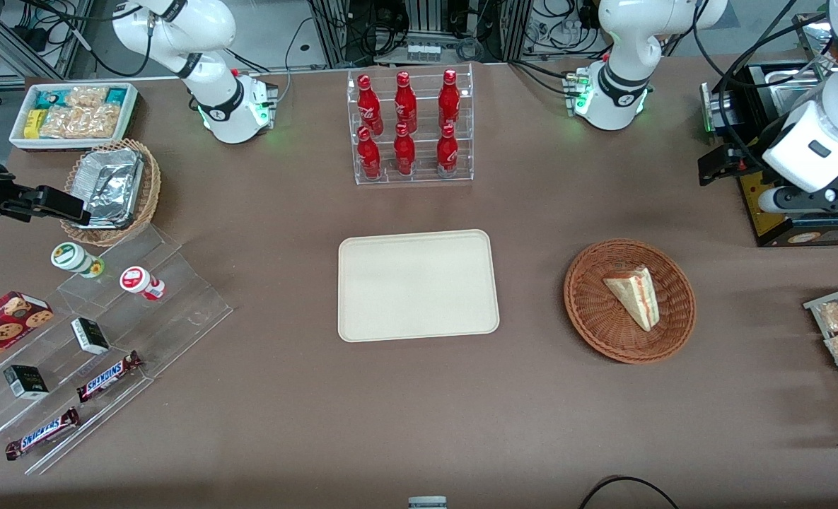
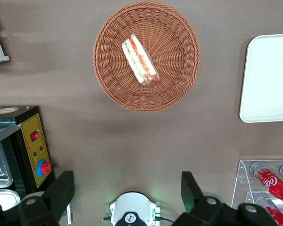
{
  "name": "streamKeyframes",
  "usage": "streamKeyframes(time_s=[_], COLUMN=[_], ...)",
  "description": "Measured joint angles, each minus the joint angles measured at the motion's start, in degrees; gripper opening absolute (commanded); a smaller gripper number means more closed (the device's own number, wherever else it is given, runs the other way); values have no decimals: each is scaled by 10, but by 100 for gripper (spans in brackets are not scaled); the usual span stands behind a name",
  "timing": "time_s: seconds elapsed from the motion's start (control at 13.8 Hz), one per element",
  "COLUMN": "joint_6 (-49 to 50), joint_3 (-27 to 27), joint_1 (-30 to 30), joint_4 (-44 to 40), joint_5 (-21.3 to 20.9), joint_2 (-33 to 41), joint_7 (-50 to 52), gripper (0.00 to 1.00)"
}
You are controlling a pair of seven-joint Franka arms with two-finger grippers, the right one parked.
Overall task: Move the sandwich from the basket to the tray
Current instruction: 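Move the open left gripper over the wrapped sandwich in the wicker basket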
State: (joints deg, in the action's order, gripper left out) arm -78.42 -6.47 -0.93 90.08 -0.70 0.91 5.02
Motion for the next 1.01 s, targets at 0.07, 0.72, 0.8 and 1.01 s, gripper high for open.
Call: streamKeyframes(time_s=[0.07, 0.72, 0.8, 1.01], joint_6=[0, -88, -111, -177], joint_3=[0, 0, 0, 0], joint_1=[0, 0, 0, 0], joint_4=[0, 91, 111, 167], joint_5=[0, -1, -1, -1], joint_2=[2, 5, 5, 5], joint_7=[-1, -12, -13, -13], gripper=[100, 100, 100, 100])
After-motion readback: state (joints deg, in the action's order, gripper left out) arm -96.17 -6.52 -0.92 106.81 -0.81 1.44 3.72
